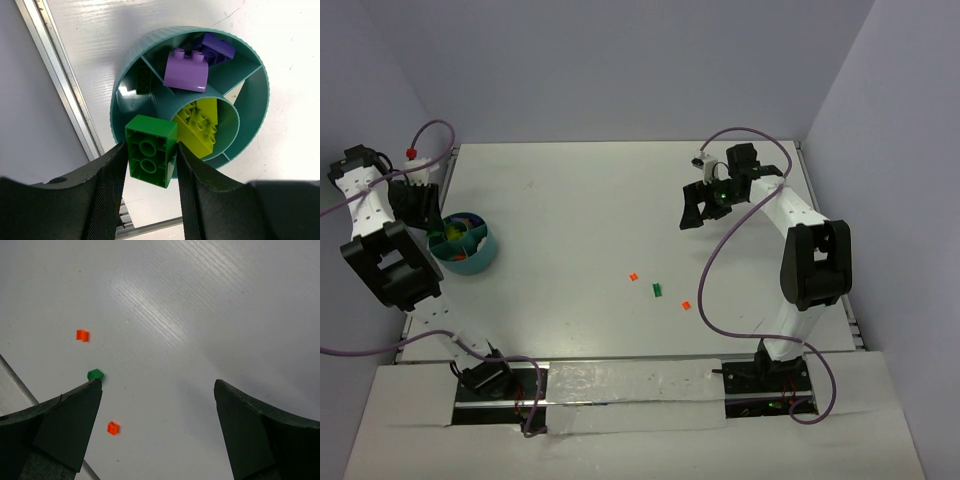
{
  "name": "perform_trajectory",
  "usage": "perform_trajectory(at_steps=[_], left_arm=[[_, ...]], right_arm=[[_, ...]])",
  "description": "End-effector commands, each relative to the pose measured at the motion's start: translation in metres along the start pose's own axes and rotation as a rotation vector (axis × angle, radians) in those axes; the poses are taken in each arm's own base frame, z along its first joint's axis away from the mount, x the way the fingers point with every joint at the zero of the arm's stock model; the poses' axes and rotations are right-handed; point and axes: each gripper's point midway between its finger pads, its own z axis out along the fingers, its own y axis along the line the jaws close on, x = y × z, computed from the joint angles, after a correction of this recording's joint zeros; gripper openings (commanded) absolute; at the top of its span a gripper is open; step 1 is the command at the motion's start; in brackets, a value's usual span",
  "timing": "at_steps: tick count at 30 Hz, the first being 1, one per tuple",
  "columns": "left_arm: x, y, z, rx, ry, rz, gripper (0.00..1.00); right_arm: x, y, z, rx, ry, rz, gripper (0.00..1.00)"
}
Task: Sort the legos into containers by color
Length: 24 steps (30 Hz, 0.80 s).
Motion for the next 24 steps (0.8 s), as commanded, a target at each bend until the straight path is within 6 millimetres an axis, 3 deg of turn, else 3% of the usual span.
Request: perform_trajectory(at_steps=[1,13,18,20,22,23,24], left_arm=[[-0.011,0.006,-0.009,0.005,-0.049,0.007,0.50],[-0.018,0.004,-0.013,0.027,-0.087,0.000,0.54],[-0.064,-0.016,-0.060,0.028,-0.268,0.087,0.54],[-0.087,-0.046,-0.069,0.025,-0.290,0.203,0.54],[-0.103,-0.103,-0.076,0.055,-0.308,0.354,0.55],[-0.114,-0.145,-0.068,0.100,-0.311,0.446,0.55],[-0.109,-0.168,-0.058,0.155,-0.292,0.481,0.56]], right_arm=[[-0.019,0.009,-0.008,-0.006,-0.039,-0.058,1.00],[-0.019,0.012,-0.008,-0.006,-0.039,-0.067,1.00],[-0.017,0.013,-0.010,-0.004,-0.038,-0.070,1.00],[-0.017,0.015,-0.013,-0.002,-0.043,-0.067,1.00],[-0.010,0.016,-0.015,-0.012,-0.042,-0.045,1.00],[-0.009,0.012,-0.018,-0.007,-0.049,-0.028,1.00],[-0.006,0.011,-0.020,-0.009,-0.050,-0.011,1.00]])
